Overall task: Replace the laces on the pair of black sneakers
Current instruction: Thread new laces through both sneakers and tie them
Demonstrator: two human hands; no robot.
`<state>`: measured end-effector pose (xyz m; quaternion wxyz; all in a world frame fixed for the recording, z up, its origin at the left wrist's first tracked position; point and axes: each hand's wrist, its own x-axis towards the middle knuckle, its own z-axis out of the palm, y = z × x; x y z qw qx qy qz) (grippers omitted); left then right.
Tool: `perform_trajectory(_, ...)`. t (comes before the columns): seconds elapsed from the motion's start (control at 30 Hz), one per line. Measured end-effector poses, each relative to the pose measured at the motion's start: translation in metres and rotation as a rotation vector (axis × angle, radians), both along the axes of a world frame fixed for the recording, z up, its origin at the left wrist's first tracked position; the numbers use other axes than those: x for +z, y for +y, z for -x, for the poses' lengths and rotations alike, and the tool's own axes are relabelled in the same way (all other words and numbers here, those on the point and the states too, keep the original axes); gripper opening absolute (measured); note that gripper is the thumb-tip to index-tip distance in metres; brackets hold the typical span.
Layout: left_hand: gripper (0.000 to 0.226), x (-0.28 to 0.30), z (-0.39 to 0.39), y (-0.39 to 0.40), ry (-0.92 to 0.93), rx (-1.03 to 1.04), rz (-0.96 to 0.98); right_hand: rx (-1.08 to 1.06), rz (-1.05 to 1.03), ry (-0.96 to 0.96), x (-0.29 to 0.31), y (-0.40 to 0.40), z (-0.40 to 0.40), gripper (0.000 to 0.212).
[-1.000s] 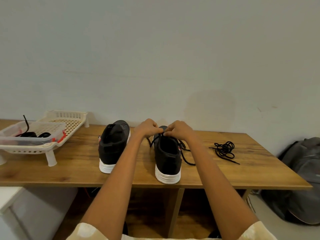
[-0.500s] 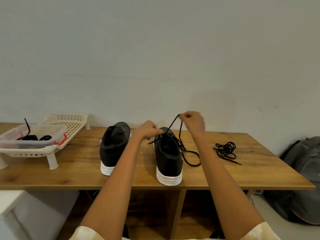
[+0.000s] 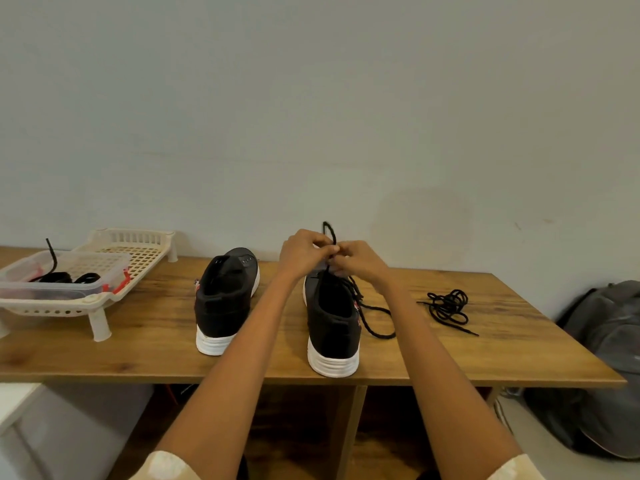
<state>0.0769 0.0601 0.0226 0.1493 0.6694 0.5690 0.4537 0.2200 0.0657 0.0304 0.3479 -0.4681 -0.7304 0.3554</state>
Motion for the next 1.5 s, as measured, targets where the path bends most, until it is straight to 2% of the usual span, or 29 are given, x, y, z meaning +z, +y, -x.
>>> perform_trajectory(0.1,0.018,-0.001,-0.001,0.001,-0.049,-0.004,-0.011,0.047,0.014,0.015,-0.003,0.001,0.0,0.011)
perform_trajectory(0.17,0.019,0.004,-0.005,-0.001,-0.166,0.005,-0.052,0.014,-0.007,0.005,-0.006,0.001,-0.001,0.013)
perform_trajectory(0.2,0.018,0.008,-0.007,-0.002,-0.232,-0.002,-0.067,-0.019,-0.002,0.035,-0.008,0.002,0.0,0.017)
perform_trajectory(0.27,0.02,0.008,-0.009,-0.002,-0.285,-0.03,-0.056,-0.121,0.027,0.217,-0.007,0.001,0.003,0.022)
perform_trajectory(0.37,0.026,-0.005,-0.003,0.001,-0.21,-0.02,0.04,-0.304,0.016,0.518,0.005,0.003,-0.001,0.018)
perform_trajectory(0.47,0.021,-0.019,0.004,0.005,0.127,-0.038,0.16,-0.451,0.026,0.611,0.002,0.009,-0.017,0.017)
perform_trajectory(0.53,0.021,-0.023,0.006,0.007,0.272,-0.095,0.227,-0.535,0.072,0.522,-0.011,0.013,-0.03,0.021)
perform_trajectory(0.6,0.025,-0.024,0.01,0.008,0.298,-0.153,0.23,-0.592,0.123,0.394,-0.026,0.018,-0.04,0.024)
perform_trajectory(0.7,0.019,-0.026,0.014,0.011,0.307,-0.2,0.134,-0.627,0.16,0.181,-0.041,0.021,-0.05,0.026)
perform_trajectory(0.83,0.013,-0.031,0.014,0.011,0.309,-0.234,0.099,-0.523,0.12,-0.389,-0.033,0.013,-0.05,0.018)
perform_trajectory(0.87,0.012,-0.032,0.013,0.011,0.307,-0.228,0.105,-0.486,0.104,-0.488,-0.028,0.011,-0.049,0.014)
perform_trajectory(0.9,0.013,-0.031,0.012,0.01,0.301,-0.21,0.113,-0.46,0.072,-0.533,-0.022,0.013,-0.046,0.023)
perform_trajectory(0.97,0.017,-0.031,0.01,0.009,0.203,-0.182,0.161,-0.42,-0.056,-0.478,-0.009,0.013,-0.039,0.041)
perform_trajectory(1.07,0.019,-0.033,0.011,0.007,-0.172,-0.183,0.309,-0.265,-0.185,-0.232,0.004,0.011,-0.021,0.039)
perform_trajectory(1.1,0.019,-0.034,0.011,0.007,-0.266,-0.171,0.34,-0.183,-0.16,-0.227,0.003,0.01,-0.014,0.033)
perform_trajectory(1.17,0.016,-0.037,0.01,0.007,-0.379,-0.14,0.38,-0.051,-0.063,-0.358,-0.003,0.008,-0.001,0.025)
perform_trajectory(1.23,0.015,-0.039,0.008,0.007,-0.419,-0.121,0.397,-0.034,-0.027,-0.47,-0.009,0.008,0.007,0.024)
perform_trajectory(1.37,0.014,-0.037,0.006,0.008,-0.41,-0.115,0.385,-0.17,-0.112,-0.489,-0.008,0.01,0.01,0.017)
perform_trajectory(1.5,0.022,-0.036,0.008,0.004,-0.333,-0.227,0.376,-0.275,-0.168,-0.535,-0.001,0.006,0.017,0.017)
